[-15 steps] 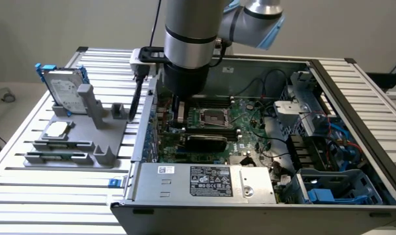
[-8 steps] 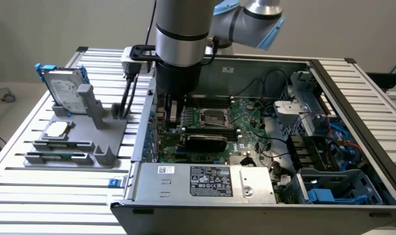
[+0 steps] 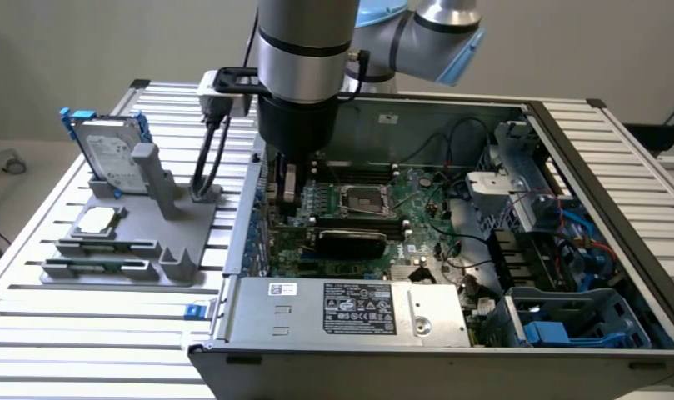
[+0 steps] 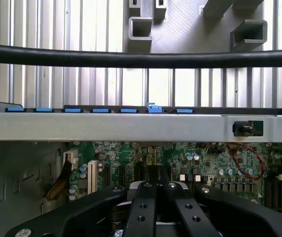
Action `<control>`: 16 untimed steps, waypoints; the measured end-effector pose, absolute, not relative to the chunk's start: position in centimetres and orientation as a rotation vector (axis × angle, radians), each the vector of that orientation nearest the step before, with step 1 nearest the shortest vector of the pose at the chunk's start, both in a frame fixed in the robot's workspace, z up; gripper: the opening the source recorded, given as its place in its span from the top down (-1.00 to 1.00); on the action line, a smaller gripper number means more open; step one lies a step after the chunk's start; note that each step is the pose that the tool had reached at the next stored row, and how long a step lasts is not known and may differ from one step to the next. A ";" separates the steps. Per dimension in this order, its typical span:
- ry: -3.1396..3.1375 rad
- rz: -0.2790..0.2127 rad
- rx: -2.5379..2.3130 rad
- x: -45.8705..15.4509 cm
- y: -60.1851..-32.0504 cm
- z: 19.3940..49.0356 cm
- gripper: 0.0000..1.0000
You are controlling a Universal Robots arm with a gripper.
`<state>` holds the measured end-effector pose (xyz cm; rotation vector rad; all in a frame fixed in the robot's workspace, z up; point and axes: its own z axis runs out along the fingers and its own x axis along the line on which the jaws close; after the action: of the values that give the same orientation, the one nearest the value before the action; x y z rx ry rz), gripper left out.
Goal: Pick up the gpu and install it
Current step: 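Press down on the gpu until it lock into place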
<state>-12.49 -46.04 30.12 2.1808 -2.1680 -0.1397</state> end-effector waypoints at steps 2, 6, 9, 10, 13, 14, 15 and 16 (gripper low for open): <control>-2.168 -0.140 2.181 -12.6 -46.0 30.1 0.79; -2.167 -0.141 2.180 -12.8 -46.1 30.1 0.79; -2.166 -0.144 2.178 -13.0 -46.1 30.2 0.79; -2.165 -0.145 2.177 -13.1 -46.2 30.2 0.79; -2.163 -0.147 2.176 -13.2 -46.2 30.1 0.79; -2.163 -0.148 2.175 -13.2 -46.2 30.2 0.79; -2.163 -0.148 2.175 -13.2 -46.2 30.2 0.79; -2.162 -0.148 2.174 -13.2 -46.3 30.2 0.79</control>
<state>-13.24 -46.25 30.15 2.1744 -2.1623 -0.1483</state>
